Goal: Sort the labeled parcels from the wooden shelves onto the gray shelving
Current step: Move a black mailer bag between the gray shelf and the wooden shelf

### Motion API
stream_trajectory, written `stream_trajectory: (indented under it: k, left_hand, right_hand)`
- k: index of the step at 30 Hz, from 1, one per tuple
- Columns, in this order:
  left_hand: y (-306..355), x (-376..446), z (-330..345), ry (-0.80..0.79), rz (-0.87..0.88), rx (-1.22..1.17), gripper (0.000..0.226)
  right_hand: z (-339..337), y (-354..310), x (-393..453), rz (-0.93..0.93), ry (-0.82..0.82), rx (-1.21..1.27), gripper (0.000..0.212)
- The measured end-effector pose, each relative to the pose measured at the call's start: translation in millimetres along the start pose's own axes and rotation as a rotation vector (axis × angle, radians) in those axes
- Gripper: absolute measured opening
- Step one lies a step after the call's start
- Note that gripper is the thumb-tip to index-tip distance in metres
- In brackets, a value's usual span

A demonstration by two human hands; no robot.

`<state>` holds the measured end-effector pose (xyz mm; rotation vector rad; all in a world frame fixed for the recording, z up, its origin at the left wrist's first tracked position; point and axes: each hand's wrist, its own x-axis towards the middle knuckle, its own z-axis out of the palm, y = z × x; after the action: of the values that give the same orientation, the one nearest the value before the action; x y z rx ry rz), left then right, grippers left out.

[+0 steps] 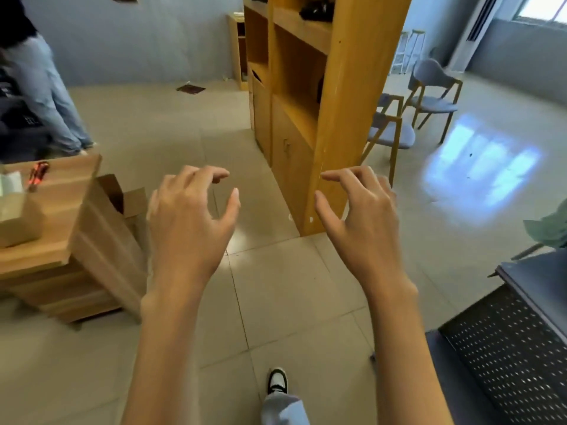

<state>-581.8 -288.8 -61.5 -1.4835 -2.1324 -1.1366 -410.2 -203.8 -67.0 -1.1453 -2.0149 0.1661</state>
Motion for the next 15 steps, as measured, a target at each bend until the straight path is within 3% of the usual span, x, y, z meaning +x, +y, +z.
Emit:
stream_trajectory:
  k: [9,15]
  left_hand:
    - [-74.1,170.4,65.5,0.124,-0.006,0.123,0.024]
    - [-123.7,247.5,110.5,0.132,-0.026,0.149,0.024]
  right_hand:
    - [116.4,-0.7,183.4,-0.075,0.037,0.13,0.027]
    - [187.8,-0.4,263.4,-0.097,-0.028,0.167,0.028]
